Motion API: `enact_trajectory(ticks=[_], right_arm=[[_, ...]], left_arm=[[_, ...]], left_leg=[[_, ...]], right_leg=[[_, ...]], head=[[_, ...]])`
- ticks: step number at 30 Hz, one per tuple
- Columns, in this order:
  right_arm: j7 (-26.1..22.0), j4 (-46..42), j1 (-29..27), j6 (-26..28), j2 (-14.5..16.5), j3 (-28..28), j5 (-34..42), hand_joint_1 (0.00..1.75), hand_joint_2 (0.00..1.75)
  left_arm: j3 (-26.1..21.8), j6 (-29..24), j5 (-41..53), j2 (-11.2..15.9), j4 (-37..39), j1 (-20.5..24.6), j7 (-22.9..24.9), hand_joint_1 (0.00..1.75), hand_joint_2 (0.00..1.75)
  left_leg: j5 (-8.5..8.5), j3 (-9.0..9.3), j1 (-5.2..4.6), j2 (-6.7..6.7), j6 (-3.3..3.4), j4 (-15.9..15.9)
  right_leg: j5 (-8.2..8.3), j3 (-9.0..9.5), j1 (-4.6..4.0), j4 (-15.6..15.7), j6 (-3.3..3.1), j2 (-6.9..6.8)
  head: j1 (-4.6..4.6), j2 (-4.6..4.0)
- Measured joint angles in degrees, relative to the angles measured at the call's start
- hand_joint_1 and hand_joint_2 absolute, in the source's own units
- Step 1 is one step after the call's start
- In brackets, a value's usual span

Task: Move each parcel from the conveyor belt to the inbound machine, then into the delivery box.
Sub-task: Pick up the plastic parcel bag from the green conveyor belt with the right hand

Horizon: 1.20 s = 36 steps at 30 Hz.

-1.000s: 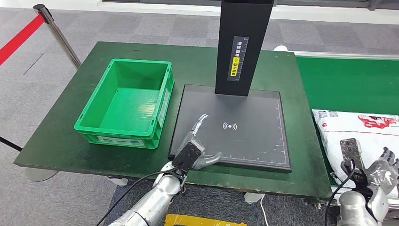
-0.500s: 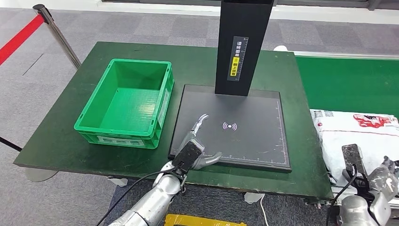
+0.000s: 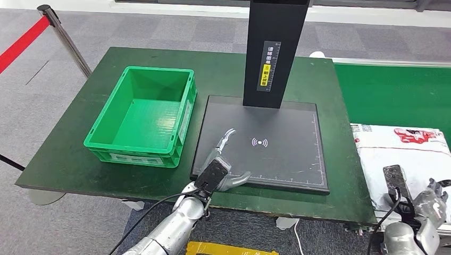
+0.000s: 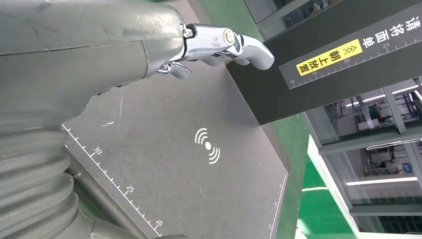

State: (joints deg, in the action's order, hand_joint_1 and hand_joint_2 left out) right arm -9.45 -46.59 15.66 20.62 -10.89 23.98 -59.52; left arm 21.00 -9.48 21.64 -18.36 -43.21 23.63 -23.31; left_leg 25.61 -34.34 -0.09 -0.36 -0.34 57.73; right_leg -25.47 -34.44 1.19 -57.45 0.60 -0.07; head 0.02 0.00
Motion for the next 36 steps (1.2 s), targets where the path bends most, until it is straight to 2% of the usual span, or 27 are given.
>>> enact_trajectory(ticks=[15,29,30,33,34,36], right_arm=[[0.0,6.8,3.6,-1.6,0.3,-0.3,-3.6,0.0,1.75],[0.5,8.3,4.3,-3.2,0.3,-2.2,-4.7,0.0,1.75],[0.5,8.3,4.3,-3.3,0.3,-2.4,-4.8,0.14,1.75],[1.1,8.3,4.3,-3.7,0.3,-2.8,-4.8,1.44,1.75],[1.3,8.3,4.3,-4.0,0.3,-2.9,-4.9,1.75,1.75],[1.5,8.4,4.2,-4.5,0.3,-3.2,-4.8,1.75,1.75]], left_arm=[[0.0,0.3,-0.1,0.0,0.6,0.0,-0.3,0.0,1.75],[0.0,0.8,-0.4,-0.1,0.6,0.0,-0.7,0.0,1.75],[0.0,0.8,-0.4,-0.1,0.6,0.0,-0.7,0.0,1.75],[0.0,1.0,-0.4,-0.1,0.6,0.0,-0.7,0.0,1.75],[0.0,1.0,-0.4,-0.1,0.6,0.0,-0.7,0.0,1.75],[0.0,1.1,-0.4,-0.1,0.6,0.0,-0.6,0.0,1.75]], left_leg=[[0.0,0.01,0.0,0.0,0.0,0.0],[0.0,0.02,0.0,0.0,0.0,0.0],[0.0,0.02,0.0,0.0,0.0,0.0],[0.0,0.03,0.0,0.0,0.0,0.0],[0.0,0.03,0.0,0.0,0.0,0.0],[0.0,0.03,0.0,0.0,0.0,0.0]], right_leg=[[0.0,0.01,0.0,0.0,0.0,0.0],[0.0,0.01,-0.01,0.0,0.0,0.01],[0.01,0.01,-0.01,0.0,0.0,0.01],[0.01,0.01,-0.01,0.0,-0.01,0.03],[0.01,0.01,-0.01,0.0,-0.01,0.03],[0.01,0.01,-0.01,0.0,-0.01,0.03]], head=[[0.0,0.0],[0.0,0.0],[-0.01,0.0],[-0.01,0.0],[-0.01,0.0],[-0.01,0.0]])
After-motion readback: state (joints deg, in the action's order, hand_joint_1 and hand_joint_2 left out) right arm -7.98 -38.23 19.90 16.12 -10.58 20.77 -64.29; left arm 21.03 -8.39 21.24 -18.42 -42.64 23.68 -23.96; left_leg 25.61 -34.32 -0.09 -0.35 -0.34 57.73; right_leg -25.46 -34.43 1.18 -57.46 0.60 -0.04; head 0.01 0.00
